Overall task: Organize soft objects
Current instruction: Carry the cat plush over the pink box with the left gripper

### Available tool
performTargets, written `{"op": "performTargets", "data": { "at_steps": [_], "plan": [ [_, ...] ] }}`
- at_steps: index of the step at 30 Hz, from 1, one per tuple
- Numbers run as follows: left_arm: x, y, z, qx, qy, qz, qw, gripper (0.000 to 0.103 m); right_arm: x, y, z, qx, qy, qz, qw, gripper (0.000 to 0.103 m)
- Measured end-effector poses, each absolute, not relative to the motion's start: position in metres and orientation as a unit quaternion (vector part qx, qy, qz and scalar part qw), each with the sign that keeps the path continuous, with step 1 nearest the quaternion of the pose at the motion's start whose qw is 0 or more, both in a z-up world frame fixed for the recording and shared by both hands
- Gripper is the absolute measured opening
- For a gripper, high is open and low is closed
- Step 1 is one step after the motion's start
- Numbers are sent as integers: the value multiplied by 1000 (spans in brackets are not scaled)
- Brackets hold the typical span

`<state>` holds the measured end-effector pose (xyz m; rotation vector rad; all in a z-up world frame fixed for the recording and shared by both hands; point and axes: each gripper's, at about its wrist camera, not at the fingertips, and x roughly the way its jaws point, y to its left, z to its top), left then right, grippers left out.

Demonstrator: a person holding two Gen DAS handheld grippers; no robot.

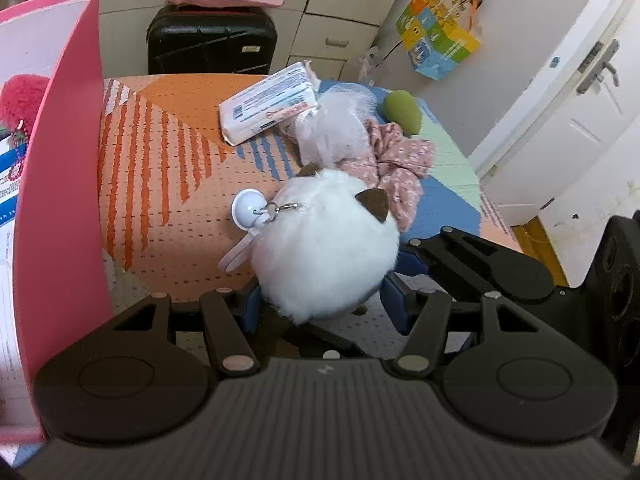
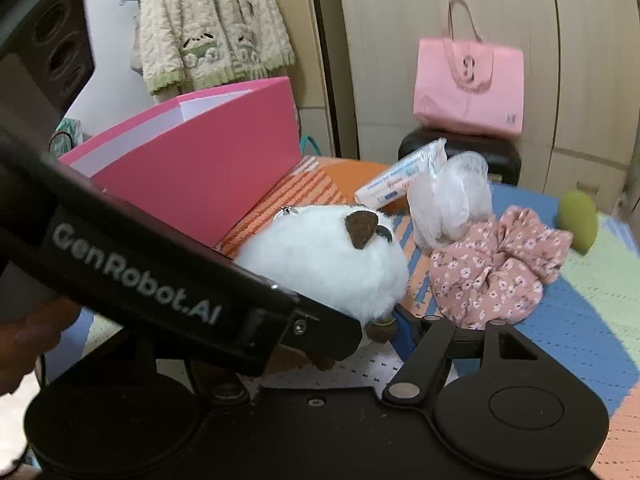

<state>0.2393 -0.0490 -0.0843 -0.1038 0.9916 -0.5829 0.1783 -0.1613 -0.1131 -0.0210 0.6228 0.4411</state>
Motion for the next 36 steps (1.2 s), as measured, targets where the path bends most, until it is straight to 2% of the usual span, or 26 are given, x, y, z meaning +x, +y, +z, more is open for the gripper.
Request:
{"op": "performTargets", "data": {
  "at_steps": [12,22,36],
  "plan": [
    [201,-51,-76,-42,467,-287,835,58,145,-163,-101,-9,318,219,922,76],
    [174,-47,-65,-46,496,-304,812,57,114,-160,-87,-24,338,225,913,76],
    [129,-33,-36,-44,495,-325,805,57,69,-147,-57,-59,329,244,911,76]
  ]
}}
